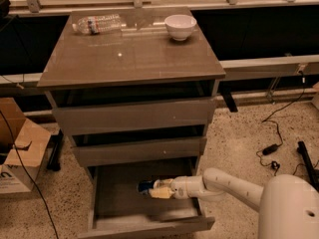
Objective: Place pepsi can into bottom drawer
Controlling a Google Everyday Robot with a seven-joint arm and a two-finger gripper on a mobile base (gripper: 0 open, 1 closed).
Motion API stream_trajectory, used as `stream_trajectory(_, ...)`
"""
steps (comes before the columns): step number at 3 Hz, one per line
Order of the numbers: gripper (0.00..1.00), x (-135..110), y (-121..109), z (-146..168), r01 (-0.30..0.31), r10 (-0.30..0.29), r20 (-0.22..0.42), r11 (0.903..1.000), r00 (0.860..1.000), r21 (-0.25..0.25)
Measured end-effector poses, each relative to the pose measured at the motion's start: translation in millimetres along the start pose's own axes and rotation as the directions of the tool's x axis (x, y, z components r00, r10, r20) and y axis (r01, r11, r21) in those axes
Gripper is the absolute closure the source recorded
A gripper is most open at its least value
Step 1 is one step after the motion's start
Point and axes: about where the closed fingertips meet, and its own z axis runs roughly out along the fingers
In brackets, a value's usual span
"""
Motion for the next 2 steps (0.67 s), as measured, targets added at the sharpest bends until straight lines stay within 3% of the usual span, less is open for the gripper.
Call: stream_trajectory(2, 1.00, 61, -58, 28, -0.106, 0.105, 0.027, 0.9933, 0.994, 0.047)
